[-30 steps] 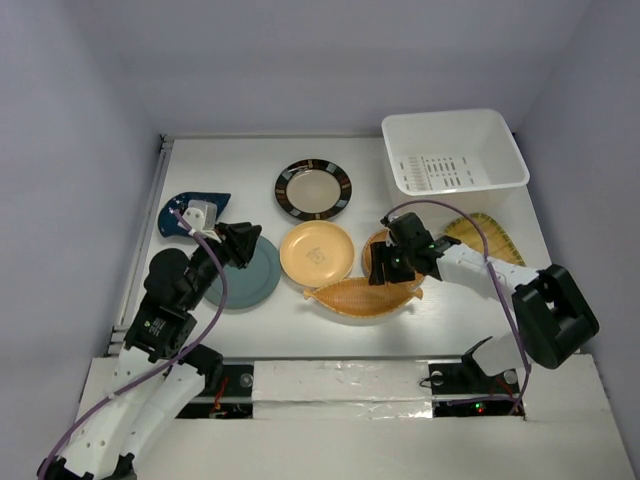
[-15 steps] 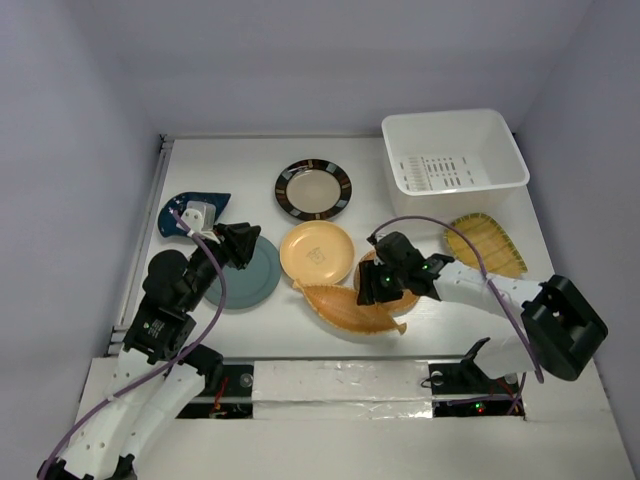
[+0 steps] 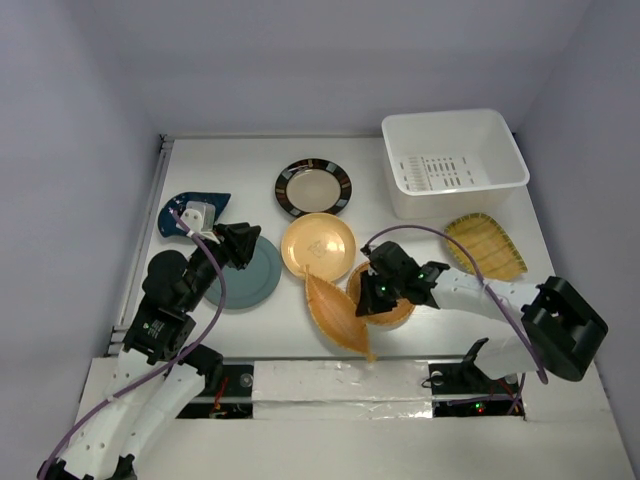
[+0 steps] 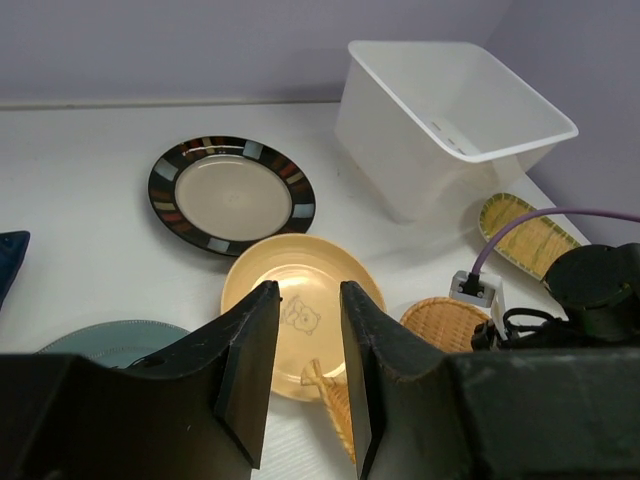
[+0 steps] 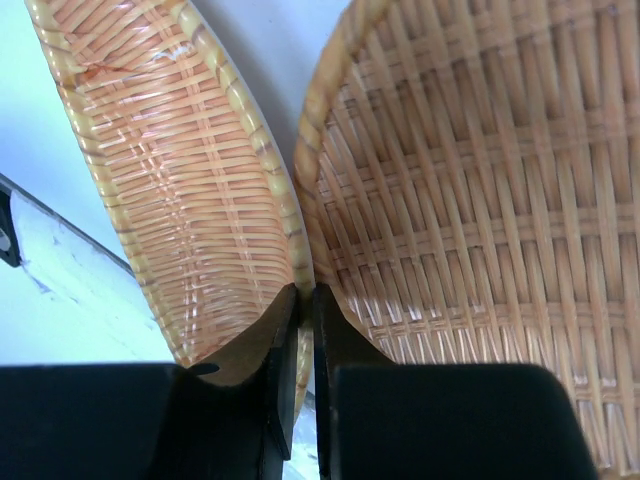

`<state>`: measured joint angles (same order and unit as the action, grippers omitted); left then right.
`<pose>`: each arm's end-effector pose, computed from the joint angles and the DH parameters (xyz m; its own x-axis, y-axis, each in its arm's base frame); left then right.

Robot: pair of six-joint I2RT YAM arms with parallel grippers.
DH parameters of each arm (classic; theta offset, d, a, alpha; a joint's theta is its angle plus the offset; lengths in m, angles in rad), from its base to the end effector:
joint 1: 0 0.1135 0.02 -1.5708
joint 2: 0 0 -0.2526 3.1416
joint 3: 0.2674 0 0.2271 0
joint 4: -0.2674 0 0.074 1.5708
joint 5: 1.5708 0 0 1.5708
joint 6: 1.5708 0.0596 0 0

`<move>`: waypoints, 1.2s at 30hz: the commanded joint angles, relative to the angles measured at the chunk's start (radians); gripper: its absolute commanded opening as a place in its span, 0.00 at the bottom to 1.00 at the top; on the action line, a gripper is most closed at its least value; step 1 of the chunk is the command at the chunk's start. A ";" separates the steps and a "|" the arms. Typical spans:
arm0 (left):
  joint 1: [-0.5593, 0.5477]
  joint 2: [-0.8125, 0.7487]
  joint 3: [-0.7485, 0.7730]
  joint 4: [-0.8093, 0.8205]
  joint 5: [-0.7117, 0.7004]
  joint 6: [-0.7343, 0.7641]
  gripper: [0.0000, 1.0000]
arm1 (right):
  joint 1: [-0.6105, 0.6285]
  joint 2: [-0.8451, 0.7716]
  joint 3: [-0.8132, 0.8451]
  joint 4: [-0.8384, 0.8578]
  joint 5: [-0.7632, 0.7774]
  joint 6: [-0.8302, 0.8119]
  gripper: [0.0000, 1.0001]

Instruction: Place the plates into the plastic bin on the countertop

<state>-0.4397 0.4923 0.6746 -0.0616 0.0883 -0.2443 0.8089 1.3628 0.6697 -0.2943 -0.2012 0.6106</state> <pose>0.1193 -0.0619 0.3477 -0.0160 -0.2587 -0.9658 0.5146 0.8260 -0.2298 0.1623 0.1874 0.1564 -0.9221 -0.1526 -0.3557 -0.3128 0.8351 0.4525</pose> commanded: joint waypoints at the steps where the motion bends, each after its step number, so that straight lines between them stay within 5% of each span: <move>1: -0.007 -0.008 0.042 0.031 -0.005 0.005 0.29 | 0.018 -0.005 -0.005 0.035 0.011 0.021 0.08; 6: -0.007 -0.008 0.042 0.032 -0.005 0.005 0.29 | 0.036 -0.033 -0.013 0.026 -0.006 0.028 0.11; 9: -0.007 -0.008 0.040 0.032 -0.004 0.005 0.30 | 0.036 -0.034 -0.021 0.046 -0.024 0.032 0.27; 11: -0.007 -0.008 0.040 0.032 -0.004 0.005 0.30 | 0.036 -0.022 -0.028 0.073 -0.026 0.037 0.27; 16: -0.007 -0.009 0.040 0.031 -0.007 0.005 0.30 | 0.036 0.015 -0.044 0.118 -0.024 0.048 0.25; 20: -0.007 -0.011 0.040 0.029 -0.010 0.005 0.30 | 0.036 -0.005 -0.045 0.103 0.005 0.048 0.00; 36: -0.007 -0.038 0.045 0.013 -0.117 -0.007 0.31 | 0.009 -0.378 0.136 0.007 0.238 0.081 0.00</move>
<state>-0.4397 0.4656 0.6750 -0.0761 0.0128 -0.2451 0.8387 1.0302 0.7261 -0.3435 -0.0635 0.6666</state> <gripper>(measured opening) 0.305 0.045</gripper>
